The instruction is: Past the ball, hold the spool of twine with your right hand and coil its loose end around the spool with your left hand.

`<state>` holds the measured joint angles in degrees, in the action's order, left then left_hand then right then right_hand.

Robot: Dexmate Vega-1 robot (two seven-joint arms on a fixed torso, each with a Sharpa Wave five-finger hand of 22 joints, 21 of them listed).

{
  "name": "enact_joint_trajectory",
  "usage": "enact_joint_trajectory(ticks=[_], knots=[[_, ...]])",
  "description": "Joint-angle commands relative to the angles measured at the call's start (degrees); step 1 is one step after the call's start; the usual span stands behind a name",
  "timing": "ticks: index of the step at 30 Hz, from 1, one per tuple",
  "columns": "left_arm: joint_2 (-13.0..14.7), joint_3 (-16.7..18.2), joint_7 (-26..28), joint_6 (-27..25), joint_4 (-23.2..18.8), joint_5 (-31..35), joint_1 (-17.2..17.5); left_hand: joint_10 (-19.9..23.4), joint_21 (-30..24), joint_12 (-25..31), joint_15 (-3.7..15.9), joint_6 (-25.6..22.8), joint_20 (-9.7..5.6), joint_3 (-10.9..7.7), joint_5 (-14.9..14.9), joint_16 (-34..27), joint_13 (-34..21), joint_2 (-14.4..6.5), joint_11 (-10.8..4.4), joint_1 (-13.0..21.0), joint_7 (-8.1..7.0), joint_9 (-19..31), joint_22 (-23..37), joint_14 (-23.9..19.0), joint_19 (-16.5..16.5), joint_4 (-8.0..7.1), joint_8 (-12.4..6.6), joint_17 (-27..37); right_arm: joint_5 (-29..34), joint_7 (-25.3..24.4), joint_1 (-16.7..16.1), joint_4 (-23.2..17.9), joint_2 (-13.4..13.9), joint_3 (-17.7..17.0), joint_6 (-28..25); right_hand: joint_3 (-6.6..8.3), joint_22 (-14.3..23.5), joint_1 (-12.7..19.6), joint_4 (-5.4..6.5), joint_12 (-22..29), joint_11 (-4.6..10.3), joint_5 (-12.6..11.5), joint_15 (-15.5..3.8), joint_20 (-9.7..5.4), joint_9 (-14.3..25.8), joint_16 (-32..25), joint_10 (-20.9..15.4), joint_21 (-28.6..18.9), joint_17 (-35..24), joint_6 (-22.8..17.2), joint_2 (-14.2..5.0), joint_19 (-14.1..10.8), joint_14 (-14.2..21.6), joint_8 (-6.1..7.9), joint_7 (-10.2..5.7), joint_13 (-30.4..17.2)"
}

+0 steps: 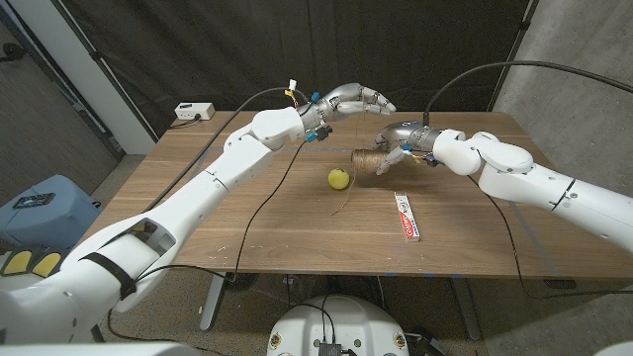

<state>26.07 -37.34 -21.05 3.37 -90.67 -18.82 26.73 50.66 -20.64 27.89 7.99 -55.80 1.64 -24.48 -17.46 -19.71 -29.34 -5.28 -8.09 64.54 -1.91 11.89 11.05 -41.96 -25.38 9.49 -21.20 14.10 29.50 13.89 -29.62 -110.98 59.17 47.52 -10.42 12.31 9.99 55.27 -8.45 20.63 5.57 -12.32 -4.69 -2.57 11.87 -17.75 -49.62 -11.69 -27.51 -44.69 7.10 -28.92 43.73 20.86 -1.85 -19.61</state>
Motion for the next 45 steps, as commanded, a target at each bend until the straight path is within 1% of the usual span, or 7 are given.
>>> enact_joint_trajectory(ticks=[1, 18, 22, 27, 29, 31, 45], knots=[[-0.5, 0.1, -0.5, 0.3, 1.1, -0.4, -0.2, 0.2, -0.3, -0.1, 0.21, -0.3, 0.3, 0.19, -0.5, 0.3, -0.2, -0.3, 0.43, 0.1, 0.54, 0.0, 0.1, -0.3, 0.3, -0.14, 0.04, 0.1, -0.4, -0.5, -1.3, -1.5, 1.4, -1.0, 0.6, -0.17, 0.1, 9.3, 0.15, 0.4, 5.43, -0.2, -8.65, -2.27, 0.7, 0.2, -5.8, 0.1, -0.1, -11.4, -9.92, -0.3, 0.7, 1.15, -8.93, -0.1], [-0.8, 0.2, -1.3, 0.8, 2.8, -0.7, -0.6, 0.3, -0.3, -0.3, 0.2, -0.4, 0.27, 0.26, -0.6, 0.4, -0.3, -0.4, 0.48, 0.1, 0.35, 0.1, 0.1, -0.3, 0.4, -0.18, 0.2, 0.1, -1.3, -1.5, -3.5, -4.8, 4.7, -3.4, 0.2, -0.4, 0.1, 9.1, 0.25, 0.3, 5.53, -0.2, -8.66, -2.3, 0.7, 0.4, -5.9, 0.1, -0.2, -11.5, -10.1, -0.3, 0.9, 1.16, -8.94, -0.1], [-1.0, 0.2, -1.3, 0.9, 3.4, -0.5, -0.8, 0.4, -0.4, -0.4, -0.71, -0.5, 0.28, 0.41, -0.6, 0.4, -0.3, -0.4, 0.4, 0.0, 0.23, 0.1, 0.1, -0.2, 0.3, -0.29, 0.2, 0.3, -1.6, -2.2, -4.3, -6.0, 5.6, -4.1, 0.7, -0.45, 0.1, 9.1, 0.27, 0.3, 5.55, -0.2, -8.66, -2.3, 0.7, 0.5, -5.9, 0.1, -0.1, -11.5, -10.12, -0.3, 0.9, 1.15, -8.89, -0.1], [-1.1, 0.1, -1.8, 1.0, 4.0, -0.5, -1.2, -0.1, -0.4, -0.6, -0.52, -0.4, 0.34, 0.48, -0.7, 0.4, -0.6, -0.5, -0.45, 0.0, 0.18, 0.1, 0.1, -0.2, 0.3, -0.3, 0.34, 0.3, -1.5, -2.3, -4.5, -6.6, 5.9, -4.4, 0.9, -0.52, 0.1, 9.0, 0.32, 0.3, 5.57, -0.2, -8.64, -2.27, 0.6, 0.6, -5.9, 0.1, -0.2, -11.5, -10.18, -0.3, 1.0, 1.15, -8.91, -0.1], [-1.3, 0.1, -1.8, 1.1, 4.4, -0.5, -1.4, 0.0, -0.4, -0.5, -0.51, -0.4, 0.4, 0.48, -0.7, 0.5, -0.6, -0.5, -0.22, -0.1, -0.04, 0.1, 0.1, -0.3, 0.4, -0.32, 0.37, 0.3, -1.6, -2.2, -4.6, -6.8, 5.9, -4.5, 1.2, -0.52, 0.1, 9.0, 0.31, 0.2, 5.53, -0.2, -8.65, -2.28, 0.6, 0.7, -6.0, 0.1, -0.1, -11.4, -10.2, -0.3, 0.9, 1.12, -8.95, -0.1], [-1.4, 0.1, -1.9, 1.2, 4.7, -0.5, -1.5, 0.5, -0.4, -0.5, -0.15, -0.4, 0.4, 0.44, -0.8, 0.5, -0.5, -0.4, 0.63, -0.1, 0.31, 0.1, 0.1, -0.4, 0.3, -0.26, 0.4, 0.2, -1.7, -2.1, -4.6, -6.9, 5.9, -4.6, 1.2, -0.55, 0.1, 9.1, 0.26, 0.2, 5.52, -0.2, -8.72, -2.3, 0.6, 0.7, -5.9, 0.1, -0.2, -11.5, -10.18, -0.4, 1.0, 1.13, -8.91, -0.1], [-1.8, 0.0, -2.6, 1.9, 6.8, -0.1, -2.7, 0.5, -0.5, -0.8, 0.15, -0.4, 0.28, 0.48, -0.9, 0.6, -0.5, -0.4, 0.6, 0.1, 0.42, 0.1, 0.1, -0.4, 0.4, -0.14, 0.55, 0.3, -1.8, -1.6, -5.3, -7.8, 6.2, -4.9, 1.2, -0.69, 0.1, 9.0, 0.25, 0.1, 5.38, -0.2, -8.7, -2.21, 0.6, 1.1, -5.9, 0.2, -0.2, -11.4, -10.26, -0.3, 1.0, 1.08, -8.84, -0.1]])
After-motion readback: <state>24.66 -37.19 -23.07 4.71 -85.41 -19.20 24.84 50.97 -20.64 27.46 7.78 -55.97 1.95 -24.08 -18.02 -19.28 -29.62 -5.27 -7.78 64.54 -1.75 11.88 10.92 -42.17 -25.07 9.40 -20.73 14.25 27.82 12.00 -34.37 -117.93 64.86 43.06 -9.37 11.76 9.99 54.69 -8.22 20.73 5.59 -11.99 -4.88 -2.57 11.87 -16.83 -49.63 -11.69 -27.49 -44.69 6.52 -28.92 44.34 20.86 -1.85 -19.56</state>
